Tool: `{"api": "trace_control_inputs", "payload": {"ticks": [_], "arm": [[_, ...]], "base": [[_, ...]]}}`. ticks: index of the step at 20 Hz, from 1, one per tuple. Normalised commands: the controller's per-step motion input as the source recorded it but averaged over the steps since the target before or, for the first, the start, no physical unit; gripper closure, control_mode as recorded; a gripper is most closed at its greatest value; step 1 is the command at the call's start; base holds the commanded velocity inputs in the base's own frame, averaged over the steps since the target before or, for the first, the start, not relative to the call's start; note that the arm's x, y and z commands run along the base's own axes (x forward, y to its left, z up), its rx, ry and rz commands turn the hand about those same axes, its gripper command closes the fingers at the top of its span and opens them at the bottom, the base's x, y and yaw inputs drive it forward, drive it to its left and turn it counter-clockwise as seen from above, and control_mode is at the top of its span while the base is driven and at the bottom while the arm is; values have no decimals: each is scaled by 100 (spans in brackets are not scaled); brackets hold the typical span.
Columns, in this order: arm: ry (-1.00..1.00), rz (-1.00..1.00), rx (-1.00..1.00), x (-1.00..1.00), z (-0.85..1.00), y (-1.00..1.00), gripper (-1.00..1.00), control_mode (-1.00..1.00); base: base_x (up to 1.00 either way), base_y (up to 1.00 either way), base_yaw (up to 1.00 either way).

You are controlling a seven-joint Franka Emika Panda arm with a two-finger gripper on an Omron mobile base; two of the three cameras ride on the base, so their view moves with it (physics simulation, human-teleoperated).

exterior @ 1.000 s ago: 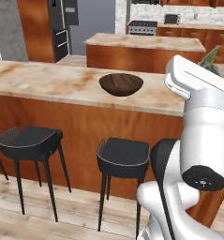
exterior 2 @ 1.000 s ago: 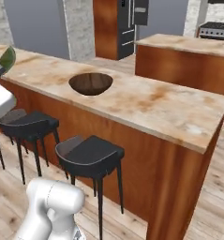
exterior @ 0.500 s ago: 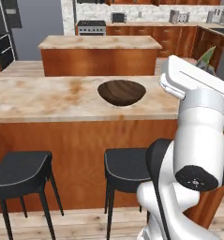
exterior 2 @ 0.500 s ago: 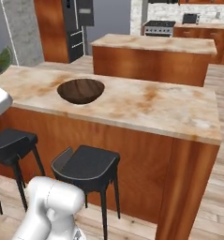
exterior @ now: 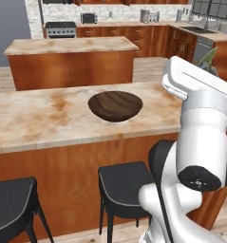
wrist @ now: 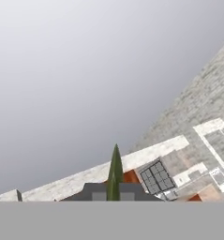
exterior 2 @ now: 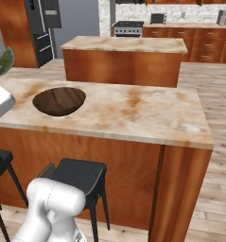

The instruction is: There is a bowl on the dining counter. Grab a lemon wedge from the fridge and place it in the bowl. Then get the liquor bottle and glass cup from the cabinet and place them next to the bowl.

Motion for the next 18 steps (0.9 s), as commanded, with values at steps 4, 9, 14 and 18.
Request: {"api": "trace_control_inputs", "payload": {"ticks": [4,9,14,18], "arm": [[2,-3,0,22,0,8,100,-100],[15,-4,0,99,0,10,100,-100],[28,0,0,100,-6,7,100,-100],[46,2,-3,96,-31,24,100,-100]], "base": [[61,42,-14],[0,0,0],[0,0,0],[0,0,0]]}}
